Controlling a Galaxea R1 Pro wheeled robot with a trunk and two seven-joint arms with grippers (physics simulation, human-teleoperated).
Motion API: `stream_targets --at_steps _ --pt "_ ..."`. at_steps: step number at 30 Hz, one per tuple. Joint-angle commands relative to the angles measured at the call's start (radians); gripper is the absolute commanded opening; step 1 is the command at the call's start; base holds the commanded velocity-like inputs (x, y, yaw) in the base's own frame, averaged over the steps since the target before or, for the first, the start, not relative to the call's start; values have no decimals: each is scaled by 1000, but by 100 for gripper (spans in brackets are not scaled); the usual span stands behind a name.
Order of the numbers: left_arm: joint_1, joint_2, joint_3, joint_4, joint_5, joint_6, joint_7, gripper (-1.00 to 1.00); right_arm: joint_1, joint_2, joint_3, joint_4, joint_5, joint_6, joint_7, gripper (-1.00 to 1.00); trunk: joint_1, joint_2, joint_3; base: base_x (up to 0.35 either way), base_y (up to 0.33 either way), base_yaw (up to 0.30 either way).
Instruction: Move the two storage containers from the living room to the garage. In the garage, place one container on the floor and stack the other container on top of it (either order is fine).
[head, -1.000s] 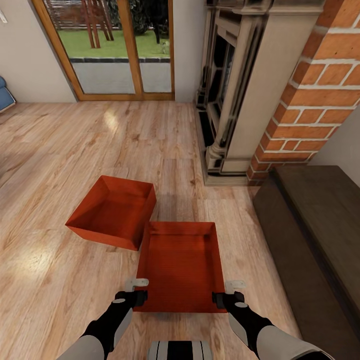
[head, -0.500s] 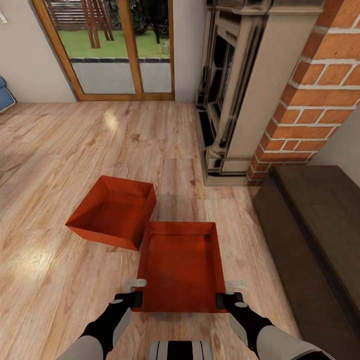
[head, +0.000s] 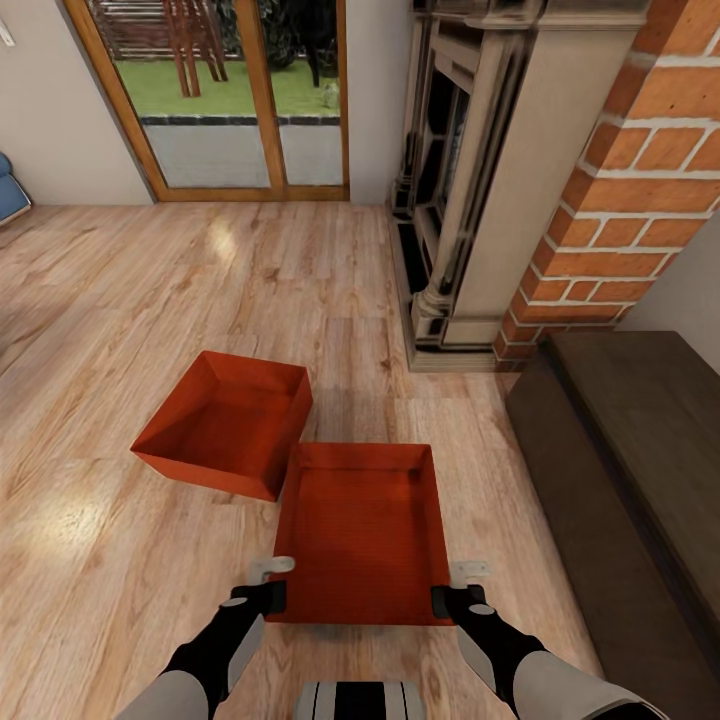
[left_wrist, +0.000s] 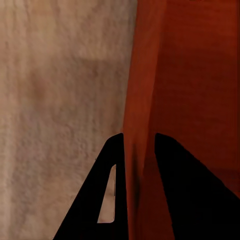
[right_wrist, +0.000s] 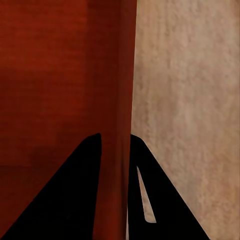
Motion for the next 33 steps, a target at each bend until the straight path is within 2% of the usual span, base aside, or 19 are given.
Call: stream_targets --at_steps 1,6,33 --pt "0 4 10 -3 -19 7 6 -100 -1 -1 1 2 -8 -5 -11 -100 0 0 -1 0 0 0" --pt "0 4 12 -3 -19 7 6 -100 -1 -1 1 2 -8 -6 -11 -100 0 0 -1 0 0 0" --pt "0 4 12 -2 -19 8 6 -100 -1 0 1 2 -8 -11 -10 -100 -104 189 84 0 0 0"
